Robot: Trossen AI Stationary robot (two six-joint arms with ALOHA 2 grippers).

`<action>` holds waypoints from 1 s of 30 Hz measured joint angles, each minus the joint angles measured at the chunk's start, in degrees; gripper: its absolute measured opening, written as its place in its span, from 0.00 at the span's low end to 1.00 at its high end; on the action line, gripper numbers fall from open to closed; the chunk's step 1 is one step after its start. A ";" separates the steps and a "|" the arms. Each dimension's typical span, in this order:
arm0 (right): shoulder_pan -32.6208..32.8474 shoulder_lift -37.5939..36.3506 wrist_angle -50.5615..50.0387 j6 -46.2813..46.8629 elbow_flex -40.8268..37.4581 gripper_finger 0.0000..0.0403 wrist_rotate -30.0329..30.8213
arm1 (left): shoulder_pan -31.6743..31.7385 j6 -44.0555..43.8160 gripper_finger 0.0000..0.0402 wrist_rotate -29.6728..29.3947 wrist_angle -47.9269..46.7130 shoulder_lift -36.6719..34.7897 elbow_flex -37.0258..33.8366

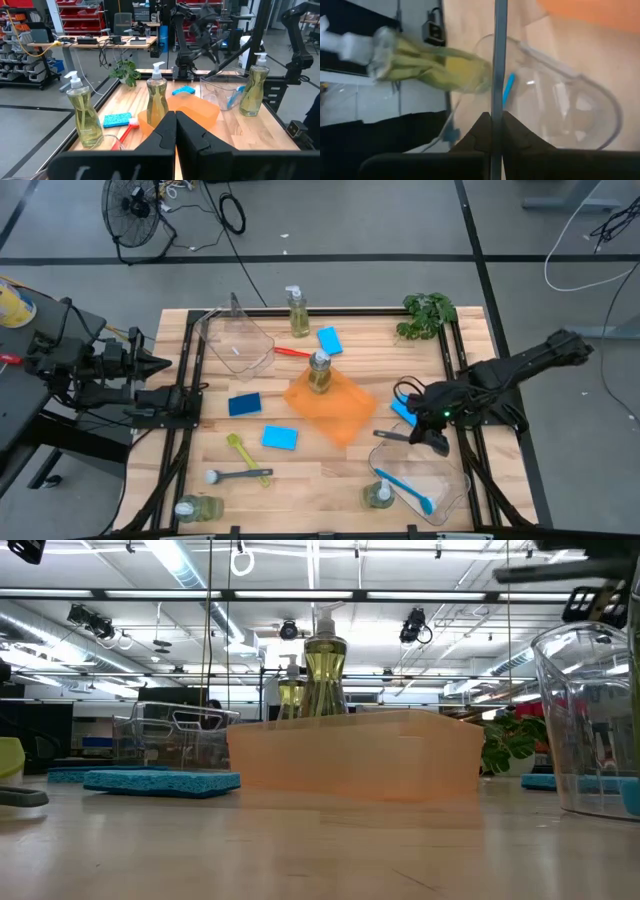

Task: Pick & Place Kitchen Sink Supplies
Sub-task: Put the gray dish brush into the bottom transparent bin

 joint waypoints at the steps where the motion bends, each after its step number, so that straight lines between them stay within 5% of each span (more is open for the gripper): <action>1: 0.90 -0.54 -0.02 0.56 0.00 0.03 0.59 | 0.01 0.00 0.01 0.00 0.00 -0.01 0.00; 20: 16.43 -1.09 0.27 8.03 -0.13 0.03 16.98 | 0.00 0.02 0.01 0.02 0.00 0.00 0.00; 30: 21.08 0.92 17.66 19.80 -11.75 0.03 20.10 | 0.00 0.00 0.01 0.00 0.00 0.00 0.00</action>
